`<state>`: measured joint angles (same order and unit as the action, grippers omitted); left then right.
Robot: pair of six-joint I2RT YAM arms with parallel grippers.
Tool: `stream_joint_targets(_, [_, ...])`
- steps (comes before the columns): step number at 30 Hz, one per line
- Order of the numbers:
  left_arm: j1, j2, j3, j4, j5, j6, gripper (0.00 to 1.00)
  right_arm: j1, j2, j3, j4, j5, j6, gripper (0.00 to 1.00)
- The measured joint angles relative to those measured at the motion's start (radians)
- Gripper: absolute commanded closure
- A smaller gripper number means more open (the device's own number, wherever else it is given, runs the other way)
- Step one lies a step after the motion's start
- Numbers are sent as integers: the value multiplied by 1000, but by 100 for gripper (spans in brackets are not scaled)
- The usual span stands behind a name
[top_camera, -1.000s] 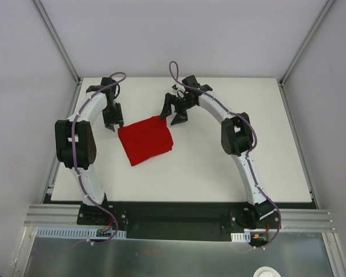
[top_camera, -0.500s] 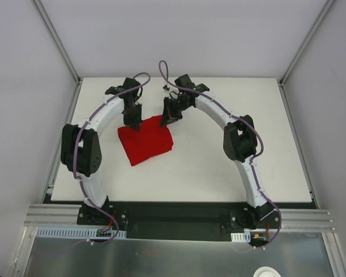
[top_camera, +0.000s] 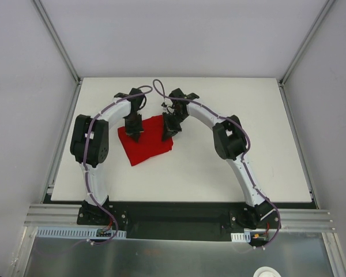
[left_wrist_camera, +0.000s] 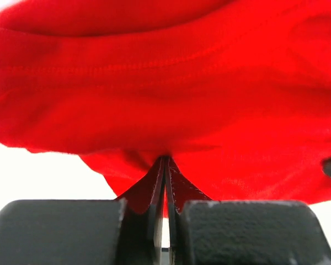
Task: Fold and stack the t-shirts
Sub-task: Smooth out wrinkles on the folded tshirt
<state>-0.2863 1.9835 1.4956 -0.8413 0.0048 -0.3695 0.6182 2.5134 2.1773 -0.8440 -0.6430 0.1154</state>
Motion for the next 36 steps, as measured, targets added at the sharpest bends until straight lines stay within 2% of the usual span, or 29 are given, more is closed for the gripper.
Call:
stream_joint_targets(4, [0, 64, 46, -16, -5, -6, 100, -2, 0, 5, -23, 3, -10, 100])
stream_joint_targets(10, [-4, 164, 193, -92, -4, -5, 100, -4, -2, -23, -45, 1, -31, 99])
stream_joint_targets(20, [-93, 409, 623, -190, 13, 0, 100, -69, -23, -61, -74, 0, -43, 100])
stream_joint_targets(25, [-127, 415, 624, -201, 13, 10, 100, -96, -47, -80, -80, 11, -46, 99])
stream_joint_targets(36, [-126, 344, 490, -178, 11, 18, 100, -87, -55, -86, -92, 54, -45, 99])
